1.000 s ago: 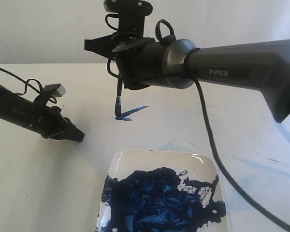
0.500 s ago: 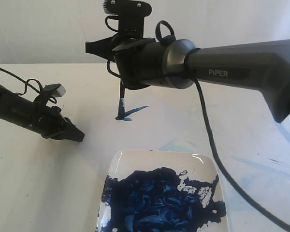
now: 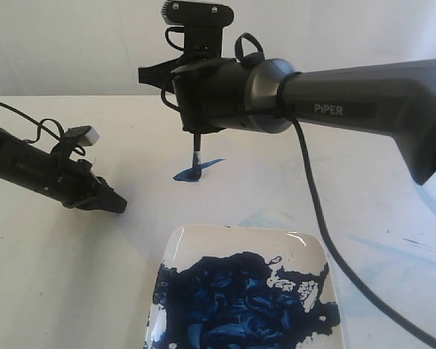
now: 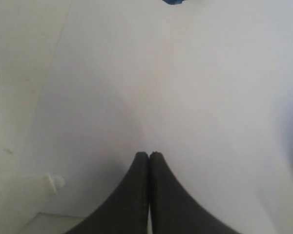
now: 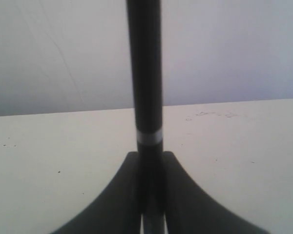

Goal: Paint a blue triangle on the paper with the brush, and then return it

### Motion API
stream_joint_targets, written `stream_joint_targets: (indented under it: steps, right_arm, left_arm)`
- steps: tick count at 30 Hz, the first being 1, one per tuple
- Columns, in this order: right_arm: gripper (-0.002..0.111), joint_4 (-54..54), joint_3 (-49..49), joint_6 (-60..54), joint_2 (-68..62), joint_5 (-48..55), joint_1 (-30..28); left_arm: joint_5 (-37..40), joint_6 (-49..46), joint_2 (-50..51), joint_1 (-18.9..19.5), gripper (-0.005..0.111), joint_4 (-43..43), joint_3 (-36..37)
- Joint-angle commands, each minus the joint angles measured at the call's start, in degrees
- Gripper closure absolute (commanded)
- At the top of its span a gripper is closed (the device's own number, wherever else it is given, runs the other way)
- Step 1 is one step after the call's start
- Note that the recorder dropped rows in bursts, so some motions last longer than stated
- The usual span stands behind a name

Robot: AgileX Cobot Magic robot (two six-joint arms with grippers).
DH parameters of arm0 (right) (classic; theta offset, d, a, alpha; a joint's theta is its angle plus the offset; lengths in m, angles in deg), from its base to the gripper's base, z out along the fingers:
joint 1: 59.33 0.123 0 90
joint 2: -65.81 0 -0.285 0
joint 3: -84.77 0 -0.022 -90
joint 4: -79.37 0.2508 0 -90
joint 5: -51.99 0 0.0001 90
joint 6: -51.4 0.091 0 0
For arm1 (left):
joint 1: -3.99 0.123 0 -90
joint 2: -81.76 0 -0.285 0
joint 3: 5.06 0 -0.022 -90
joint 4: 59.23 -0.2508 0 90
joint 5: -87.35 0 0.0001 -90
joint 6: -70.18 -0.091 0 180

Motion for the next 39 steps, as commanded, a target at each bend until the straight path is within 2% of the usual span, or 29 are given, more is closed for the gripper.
stream_joint_targets:
  steps: [1, 24, 39]
  right_arm:
    - [0.108, 0.73, 0.09, -2.02, 0.65, -1.1, -0.11]
    - [0.108, 4.54, 0.09, -8.7, 0.65, -13.15, -0.11]
    - [0.108, 4.54, 0.09, -10.31, 0.83, -15.78, -0.11]
  left_arm:
    - [0.3, -0.03, 0.1, 0.06, 0.107, 0.12, -0.1]
    - [0.3, -0.03, 0.1, 0.06, 0.107, 0.12, -0.1]
    - [0.18, -0.03, 0.1, 0.06, 0.107, 0.12, -0.1]
